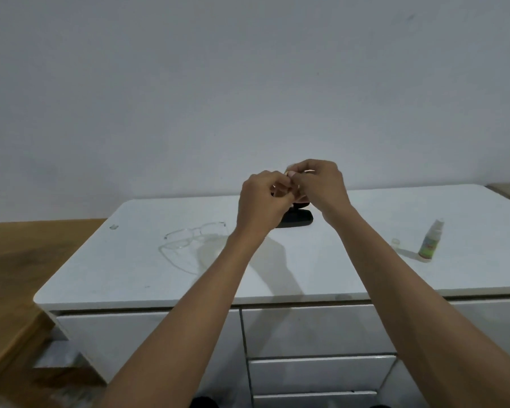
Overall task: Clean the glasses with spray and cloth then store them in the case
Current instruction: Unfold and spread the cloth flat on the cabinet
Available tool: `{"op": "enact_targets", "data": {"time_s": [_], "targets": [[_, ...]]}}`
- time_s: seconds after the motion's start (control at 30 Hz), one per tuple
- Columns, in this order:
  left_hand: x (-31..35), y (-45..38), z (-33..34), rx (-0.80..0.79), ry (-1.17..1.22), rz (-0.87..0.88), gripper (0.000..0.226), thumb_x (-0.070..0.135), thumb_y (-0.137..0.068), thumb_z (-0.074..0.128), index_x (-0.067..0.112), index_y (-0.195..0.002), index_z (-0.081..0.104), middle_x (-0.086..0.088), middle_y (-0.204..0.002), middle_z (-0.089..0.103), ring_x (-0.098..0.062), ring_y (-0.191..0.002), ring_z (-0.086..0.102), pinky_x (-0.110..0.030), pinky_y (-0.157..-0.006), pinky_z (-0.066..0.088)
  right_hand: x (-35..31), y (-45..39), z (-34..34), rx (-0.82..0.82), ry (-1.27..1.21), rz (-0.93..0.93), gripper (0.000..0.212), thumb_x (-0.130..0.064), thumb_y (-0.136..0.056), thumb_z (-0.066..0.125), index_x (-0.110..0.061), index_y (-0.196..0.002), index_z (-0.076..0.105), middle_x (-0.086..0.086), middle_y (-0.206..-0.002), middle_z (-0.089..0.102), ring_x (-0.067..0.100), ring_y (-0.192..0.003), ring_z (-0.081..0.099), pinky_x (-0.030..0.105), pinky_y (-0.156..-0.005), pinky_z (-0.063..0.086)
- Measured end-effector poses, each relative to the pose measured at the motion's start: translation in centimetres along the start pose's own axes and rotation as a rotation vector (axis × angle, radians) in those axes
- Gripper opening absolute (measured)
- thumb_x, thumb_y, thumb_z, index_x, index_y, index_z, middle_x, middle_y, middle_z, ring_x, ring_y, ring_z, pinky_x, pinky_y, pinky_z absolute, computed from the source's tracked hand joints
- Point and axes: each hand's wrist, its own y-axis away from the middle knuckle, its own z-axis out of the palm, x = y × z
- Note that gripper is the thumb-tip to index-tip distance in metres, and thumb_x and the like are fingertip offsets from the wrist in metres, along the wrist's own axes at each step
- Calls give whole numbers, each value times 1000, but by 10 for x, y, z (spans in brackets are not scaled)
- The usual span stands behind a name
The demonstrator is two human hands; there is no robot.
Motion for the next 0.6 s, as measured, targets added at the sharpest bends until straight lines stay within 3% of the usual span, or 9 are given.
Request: {"op": "enact_targets", "data": {"time_s": [0.1,0.27,0.37,0.47,0.53,0.6], "targets": [[6,-4,13,3,45,-157,16,33,-77,84,21,-76,74,8,-71,72,-12,-67,71,-39,-68,62,0,1,-9,-18,-43,51,8,-7,-92,69,-7,-89,76,10,-84,77,20,-71,75,31,-62,62],[13,-5,23,33,30,-236,19,26,-86,78,12,-76,71,10,-65,66,-2,-56,59,-23,-56,46,2,3,-17,-56,-83,82,8,-5,-90,66,-6,-87,74,4,-82,79,19,-71,75,30,-62,61],[15,-6,19,19,51,-241,18,21,-86,78,10,-75,69,8,-65,66,-1,-54,59,-17,-53,42,3,0,-25,-50,-50,84,6,-8,-90,67,-9,-88,73,5,-87,80,23,-75,78,37,-68,65],[15,-13,7,21,31,-263,14,18,-80,80,13,-74,68,6,-70,67,-9,-62,60,-26,-59,49,1,-3,-32,-20,80,40,5,-12,-93,67,-11,-91,71,12,-86,79,27,-70,78,33,-60,61],[14,-20,0,18,17,-283,11,12,-77,77,14,-72,68,3,-68,69,-11,-61,60,-24,-58,48,0,-4,-35,6,185,1,6,-14,-95,67,-12,-92,71,11,-85,78,26,-66,77,26,-52,56],[16,-26,-6,10,-1,-288,13,8,-74,76,16,-69,67,-3,-67,71,-11,-56,58,-21,-55,44,1,-6,-36,13,260,-24,7,-16,-96,66,-14,-92,71,9,-84,78,25,-64,77,29,-52,59]]}}
